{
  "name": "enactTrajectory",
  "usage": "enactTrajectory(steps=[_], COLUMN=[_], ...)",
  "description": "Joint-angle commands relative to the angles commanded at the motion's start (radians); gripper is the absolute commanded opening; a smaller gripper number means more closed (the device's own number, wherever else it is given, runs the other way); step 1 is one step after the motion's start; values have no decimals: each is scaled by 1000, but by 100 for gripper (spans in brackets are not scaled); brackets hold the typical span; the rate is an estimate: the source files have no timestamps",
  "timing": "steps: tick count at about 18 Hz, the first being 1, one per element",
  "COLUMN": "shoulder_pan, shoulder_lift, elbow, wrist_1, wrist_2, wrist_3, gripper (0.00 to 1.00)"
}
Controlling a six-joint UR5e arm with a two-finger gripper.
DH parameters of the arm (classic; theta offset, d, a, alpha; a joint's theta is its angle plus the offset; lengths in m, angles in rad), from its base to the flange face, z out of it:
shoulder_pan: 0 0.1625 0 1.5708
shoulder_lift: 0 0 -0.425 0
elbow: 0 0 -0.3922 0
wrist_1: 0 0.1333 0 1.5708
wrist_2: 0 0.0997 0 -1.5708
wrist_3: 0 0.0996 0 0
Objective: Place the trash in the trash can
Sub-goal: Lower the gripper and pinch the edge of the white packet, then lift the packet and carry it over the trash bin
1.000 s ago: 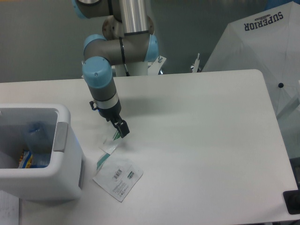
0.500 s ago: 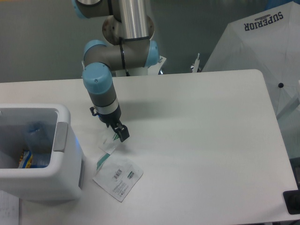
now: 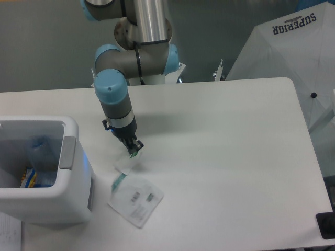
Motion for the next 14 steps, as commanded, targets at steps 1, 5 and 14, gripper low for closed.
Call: enactTrajectory(steps=[1, 5, 14], shoulder_pan=[24, 123, 308], shoulder_lift=[24, 159, 295], elbow=[0, 6, 162], wrist_1=[-3, -76, -150], wrist_2=[-38, -215, -589], wrist_3=[0, -3, -271], gripper=[0, 0, 0])
